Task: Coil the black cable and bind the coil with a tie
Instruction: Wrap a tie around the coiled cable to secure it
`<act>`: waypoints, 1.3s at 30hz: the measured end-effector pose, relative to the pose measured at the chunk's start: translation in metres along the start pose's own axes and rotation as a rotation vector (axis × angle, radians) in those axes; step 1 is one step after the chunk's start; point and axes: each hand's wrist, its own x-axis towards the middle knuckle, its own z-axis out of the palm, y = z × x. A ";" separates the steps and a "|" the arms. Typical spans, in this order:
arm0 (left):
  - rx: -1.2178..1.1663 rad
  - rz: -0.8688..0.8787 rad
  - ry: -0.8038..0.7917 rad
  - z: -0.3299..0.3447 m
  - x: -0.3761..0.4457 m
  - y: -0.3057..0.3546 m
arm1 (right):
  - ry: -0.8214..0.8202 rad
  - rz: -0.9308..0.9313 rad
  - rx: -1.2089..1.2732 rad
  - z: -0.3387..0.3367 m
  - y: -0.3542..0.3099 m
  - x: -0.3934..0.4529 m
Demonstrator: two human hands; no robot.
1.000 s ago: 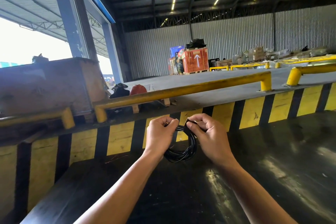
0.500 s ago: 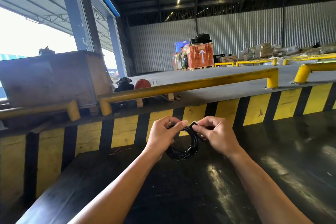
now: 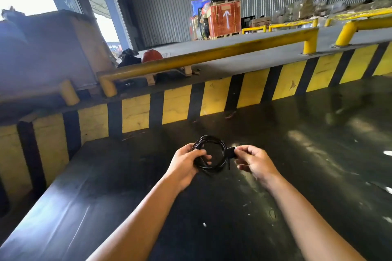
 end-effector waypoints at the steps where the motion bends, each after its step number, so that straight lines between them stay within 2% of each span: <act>1: 0.008 -0.024 0.030 -0.003 -0.002 -0.009 | -0.004 0.054 -0.032 -0.004 0.015 -0.004; 3: 0.039 -0.063 0.095 -0.013 -0.006 -0.026 | -0.027 0.169 -0.181 -0.013 0.047 -0.013; 5: 0.090 -0.088 0.143 -0.025 -0.011 -0.042 | -0.130 0.263 -0.460 -0.022 0.082 -0.025; 7: 0.130 -0.099 0.174 -0.037 -0.018 -0.058 | -0.324 0.341 -0.705 -0.025 0.113 -0.041; 10: 0.206 -0.093 0.187 -0.052 -0.028 -0.080 | -0.611 0.331 -0.947 -0.015 0.147 -0.070; 14: 0.375 -0.105 0.203 -0.062 -0.042 -0.101 | -0.889 0.307 -1.006 0.011 0.167 -0.101; 18: 0.450 -0.139 0.191 -0.069 -0.052 -0.114 | -1.078 0.142 -1.103 0.035 0.174 -0.112; 21: 0.439 -0.203 0.153 -0.076 -0.059 -0.119 | -1.166 0.126 -1.212 0.049 0.179 -0.115; 23: 0.426 -0.232 0.124 -0.078 -0.064 -0.123 | -1.166 0.159 -1.246 0.050 0.181 -0.114; 25: 0.417 -0.237 0.124 -0.079 -0.067 -0.123 | -1.090 0.162 -1.230 0.045 0.179 -0.108; 28: 0.426 -0.219 0.115 -0.079 -0.062 -0.112 | -0.747 0.176 -1.005 0.030 0.157 -0.079; 30: 0.410 -0.194 0.103 -0.071 -0.054 -0.100 | -0.454 0.099 -0.840 0.017 0.127 -0.046; 32: 0.392 -0.131 0.082 -0.066 -0.042 -0.071 | -0.262 0.047 -0.615 0.014 0.081 -0.013; 35: 0.438 -0.030 0.048 -0.047 -0.012 -0.022 | -0.204 -0.039 -0.383 0.011 -0.006 0.023; 39: 0.387 0.076 -0.010 -0.006 0.013 0.047 | -0.262 -0.258 -0.390 0.023 -0.108 0.045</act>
